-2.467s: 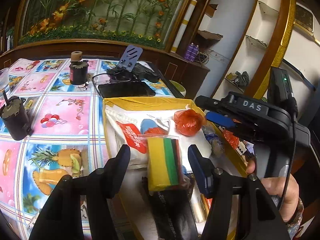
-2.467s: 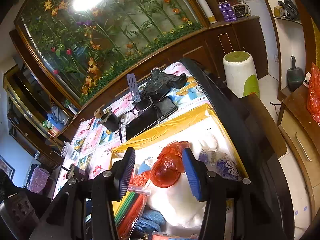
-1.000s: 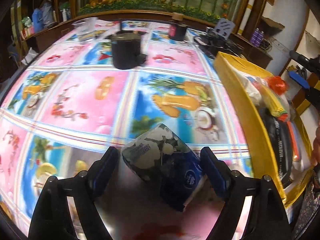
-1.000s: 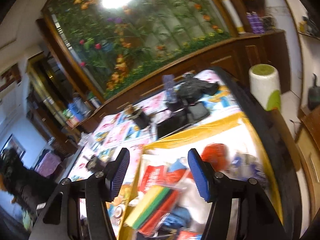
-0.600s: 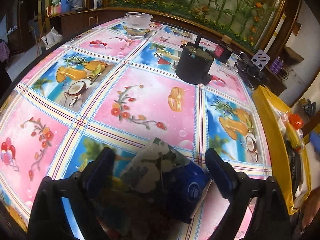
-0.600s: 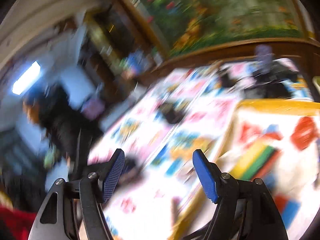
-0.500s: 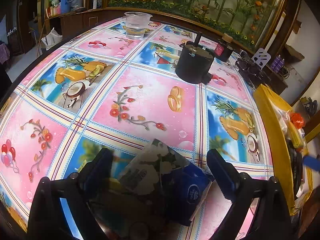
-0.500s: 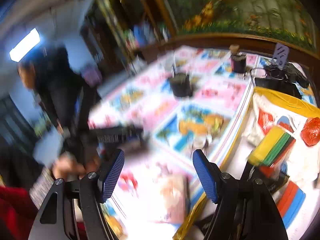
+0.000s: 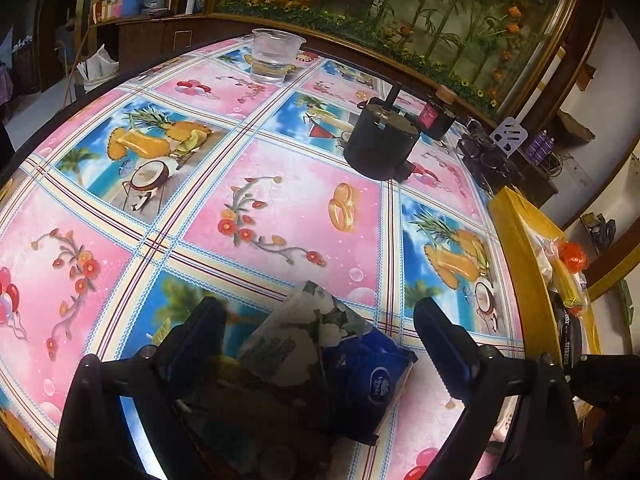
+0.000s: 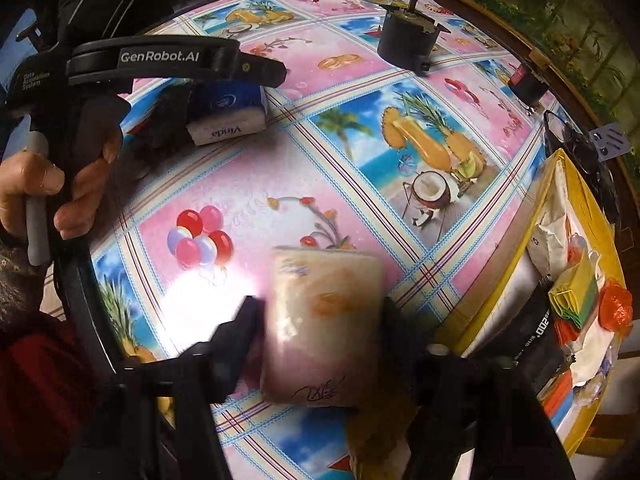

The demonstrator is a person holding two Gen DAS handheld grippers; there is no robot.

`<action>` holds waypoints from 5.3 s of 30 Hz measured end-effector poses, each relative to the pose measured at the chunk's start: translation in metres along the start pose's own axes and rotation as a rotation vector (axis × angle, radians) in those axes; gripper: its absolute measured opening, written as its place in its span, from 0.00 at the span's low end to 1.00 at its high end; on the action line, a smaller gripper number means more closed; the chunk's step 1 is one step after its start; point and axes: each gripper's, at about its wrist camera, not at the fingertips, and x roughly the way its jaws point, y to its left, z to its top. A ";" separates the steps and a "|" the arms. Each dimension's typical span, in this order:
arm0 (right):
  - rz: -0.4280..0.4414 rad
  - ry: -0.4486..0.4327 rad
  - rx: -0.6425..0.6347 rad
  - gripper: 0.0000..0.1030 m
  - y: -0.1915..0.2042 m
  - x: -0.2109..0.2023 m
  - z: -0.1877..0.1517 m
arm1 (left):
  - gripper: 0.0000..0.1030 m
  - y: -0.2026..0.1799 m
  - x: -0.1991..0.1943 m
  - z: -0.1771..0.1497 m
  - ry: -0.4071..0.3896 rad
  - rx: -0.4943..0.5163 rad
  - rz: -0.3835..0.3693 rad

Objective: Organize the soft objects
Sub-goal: 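Grasp the blue Vinda tissue pack with left gripper while right grasps the pink rose tissue pack, then lift both tissue packs and carry them toward the yellow-rimmed box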

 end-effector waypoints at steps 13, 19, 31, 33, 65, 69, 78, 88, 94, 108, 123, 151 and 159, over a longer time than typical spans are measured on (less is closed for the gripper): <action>-0.083 -0.425 0.451 0.53 -0.048 -0.010 0.070 | 0.93 0.013 -0.028 -0.022 0.105 -0.064 0.052; -0.078 -0.533 0.470 0.53 -0.049 -0.019 0.064 | 0.94 -0.002 -0.021 -0.024 0.095 -0.169 0.160; -0.027 -0.614 0.531 0.53 -0.065 -0.045 0.038 | 0.64 -0.029 0.005 0.001 -0.001 0.121 0.215; -0.029 -0.608 0.519 0.53 -0.061 -0.044 0.038 | 0.49 -0.027 0.004 0.004 -0.020 0.133 0.193; -0.040 -0.648 0.681 0.54 -0.105 -0.061 0.004 | 0.61 -0.116 0.040 0.012 -0.062 0.328 0.179; -0.051 -0.659 0.719 0.54 -0.116 -0.065 -0.005 | 0.61 -0.140 0.034 0.002 -0.132 0.396 0.168; -0.057 -0.656 0.746 0.54 -0.123 -0.066 -0.010 | 0.61 -0.149 0.013 -0.001 -0.273 0.438 0.169; -0.055 -0.642 0.747 0.54 -0.125 -0.060 -0.008 | 0.61 -0.149 0.011 -0.002 -0.280 0.436 0.159; -0.056 -0.641 0.746 0.54 -0.125 -0.060 -0.008 | 0.61 -0.149 0.010 -0.002 -0.283 0.435 0.161; -0.056 -0.639 0.736 0.54 -0.123 -0.059 -0.007 | 0.61 -0.147 0.005 -0.001 -0.298 0.428 0.163; -0.060 -0.642 0.737 0.54 -0.124 -0.060 -0.008 | 0.61 -0.147 0.005 0.000 -0.305 0.428 0.166; -0.061 -0.647 0.738 0.54 -0.126 -0.061 -0.011 | 0.61 -0.147 -0.003 0.003 -0.325 0.428 0.174; -0.068 -0.671 0.766 0.54 -0.132 -0.068 -0.023 | 0.61 -0.146 -0.003 0.004 -0.322 0.421 0.168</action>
